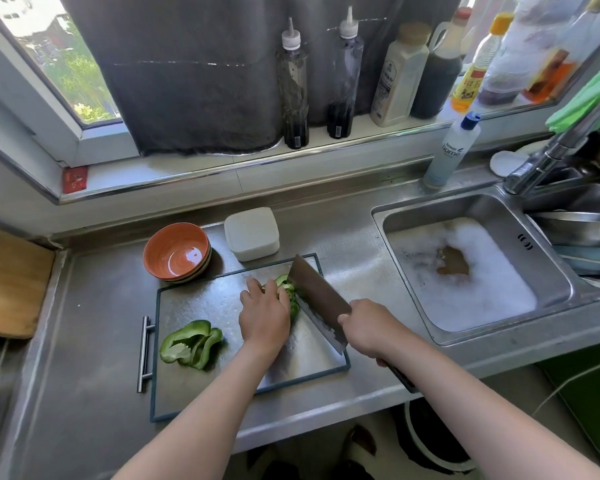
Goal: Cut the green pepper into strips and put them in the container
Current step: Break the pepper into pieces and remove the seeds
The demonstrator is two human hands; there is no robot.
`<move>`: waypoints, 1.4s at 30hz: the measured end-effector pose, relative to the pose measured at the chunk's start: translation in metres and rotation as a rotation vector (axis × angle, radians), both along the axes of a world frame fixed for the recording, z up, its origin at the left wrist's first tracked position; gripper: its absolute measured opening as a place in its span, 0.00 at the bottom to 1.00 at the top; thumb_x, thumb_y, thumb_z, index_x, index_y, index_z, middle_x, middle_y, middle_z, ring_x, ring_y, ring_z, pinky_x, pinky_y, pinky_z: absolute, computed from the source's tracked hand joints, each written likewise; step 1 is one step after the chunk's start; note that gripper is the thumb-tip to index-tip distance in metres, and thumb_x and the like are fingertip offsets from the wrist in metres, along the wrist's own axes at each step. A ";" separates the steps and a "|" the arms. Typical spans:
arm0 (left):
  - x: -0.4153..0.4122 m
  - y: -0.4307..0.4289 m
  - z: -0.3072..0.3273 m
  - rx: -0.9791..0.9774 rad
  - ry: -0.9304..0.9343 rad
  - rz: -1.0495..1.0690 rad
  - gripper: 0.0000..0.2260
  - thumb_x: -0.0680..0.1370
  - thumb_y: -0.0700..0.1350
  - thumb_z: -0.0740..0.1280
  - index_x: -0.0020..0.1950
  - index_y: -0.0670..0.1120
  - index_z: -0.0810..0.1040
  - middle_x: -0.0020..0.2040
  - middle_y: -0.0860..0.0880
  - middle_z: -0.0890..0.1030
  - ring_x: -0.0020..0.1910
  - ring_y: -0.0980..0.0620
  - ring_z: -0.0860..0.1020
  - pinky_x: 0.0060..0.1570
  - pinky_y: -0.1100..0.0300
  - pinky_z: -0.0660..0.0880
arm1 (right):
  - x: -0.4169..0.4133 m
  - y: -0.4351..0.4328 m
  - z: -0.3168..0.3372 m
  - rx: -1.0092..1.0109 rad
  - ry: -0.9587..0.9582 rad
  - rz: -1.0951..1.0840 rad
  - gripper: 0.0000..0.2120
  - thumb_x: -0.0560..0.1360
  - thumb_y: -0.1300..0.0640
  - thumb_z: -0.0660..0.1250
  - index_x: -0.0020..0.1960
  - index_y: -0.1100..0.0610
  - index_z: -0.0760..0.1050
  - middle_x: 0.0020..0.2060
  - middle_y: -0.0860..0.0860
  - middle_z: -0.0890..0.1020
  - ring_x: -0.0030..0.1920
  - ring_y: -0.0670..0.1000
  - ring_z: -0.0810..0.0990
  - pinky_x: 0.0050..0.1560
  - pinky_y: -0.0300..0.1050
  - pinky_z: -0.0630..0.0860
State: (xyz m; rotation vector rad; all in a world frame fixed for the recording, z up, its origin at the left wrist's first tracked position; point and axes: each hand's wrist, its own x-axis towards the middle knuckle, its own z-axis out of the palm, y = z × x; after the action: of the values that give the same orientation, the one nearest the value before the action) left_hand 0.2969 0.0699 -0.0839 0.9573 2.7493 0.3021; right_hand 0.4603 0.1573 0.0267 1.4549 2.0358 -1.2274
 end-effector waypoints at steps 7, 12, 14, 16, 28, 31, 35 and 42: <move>-0.002 -0.002 0.001 0.055 -0.023 -0.009 0.14 0.83 0.50 0.51 0.56 0.45 0.73 0.60 0.42 0.67 0.56 0.42 0.68 0.39 0.54 0.67 | 0.010 0.002 -0.004 -0.067 -0.001 -0.011 0.08 0.81 0.55 0.56 0.51 0.56 0.72 0.44 0.57 0.76 0.33 0.56 0.74 0.27 0.41 0.71; 0.000 -0.004 -0.002 0.074 -0.013 -0.012 0.15 0.83 0.51 0.50 0.55 0.46 0.73 0.58 0.43 0.67 0.55 0.43 0.68 0.39 0.54 0.66 | 0.007 0.001 -0.012 -0.084 0.030 -0.038 0.08 0.81 0.55 0.57 0.52 0.58 0.73 0.41 0.57 0.75 0.31 0.55 0.72 0.26 0.39 0.69; -0.001 -0.003 -0.002 0.070 -0.003 -0.022 0.16 0.82 0.52 0.50 0.55 0.46 0.74 0.58 0.43 0.67 0.55 0.43 0.68 0.38 0.54 0.67 | 0.011 0.002 -0.012 -0.118 0.033 -0.047 0.07 0.81 0.56 0.57 0.49 0.57 0.72 0.37 0.56 0.73 0.28 0.53 0.69 0.26 0.39 0.68; -0.002 -0.002 -0.002 0.070 -0.006 -0.022 0.16 0.82 0.52 0.50 0.55 0.46 0.74 0.58 0.43 0.68 0.56 0.43 0.68 0.38 0.54 0.67 | 0.016 0.003 -0.010 -0.159 0.027 -0.054 0.06 0.81 0.56 0.57 0.48 0.55 0.71 0.35 0.55 0.72 0.28 0.52 0.67 0.26 0.38 0.67; -0.004 -0.003 -0.004 0.121 -0.056 -0.020 0.14 0.83 0.51 0.52 0.55 0.46 0.73 0.57 0.45 0.66 0.57 0.45 0.67 0.41 0.54 0.67 | 0.017 0.001 -0.010 -0.244 0.058 -0.113 0.07 0.81 0.57 0.57 0.54 0.58 0.72 0.35 0.55 0.70 0.25 0.51 0.63 0.25 0.38 0.66; -0.002 -0.004 -0.003 0.152 -0.073 -0.006 0.14 0.83 0.50 0.52 0.53 0.45 0.73 0.57 0.45 0.67 0.57 0.45 0.67 0.41 0.54 0.67 | 0.011 0.000 -0.015 -0.227 0.048 -0.110 0.08 0.81 0.58 0.57 0.55 0.58 0.72 0.35 0.55 0.70 0.27 0.52 0.65 0.26 0.38 0.67; -0.005 -0.008 -0.002 0.186 -0.103 -0.008 0.13 0.83 0.51 0.52 0.54 0.45 0.73 0.57 0.46 0.66 0.57 0.46 0.68 0.42 0.53 0.68 | 0.004 -0.007 -0.021 -0.213 0.045 -0.074 0.09 0.80 0.59 0.57 0.56 0.60 0.74 0.37 0.57 0.72 0.30 0.54 0.68 0.26 0.39 0.68; -0.012 -0.022 -0.006 0.216 -0.093 -0.092 0.12 0.83 0.51 0.57 0.54 0.45 0.73 0.58 0.45 0.66 0.57 0.46 0.67 0.41 0.54 0.68 | 0.011 0.008 0.003 -0.068 0.020 0.058 0.08 0.82 0.53 0.57 0.51 0.56 0.73 0.37 0.55 0.75 0.30 0.54 0.72 0.27 0.40 0.69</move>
State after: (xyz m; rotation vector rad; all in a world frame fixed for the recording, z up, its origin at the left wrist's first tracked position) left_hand 0.2848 0.0484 -0.0900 1.0888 2.6179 0.6213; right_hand 0.4711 0.1654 0.0302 1.3481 2.0143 -1.2797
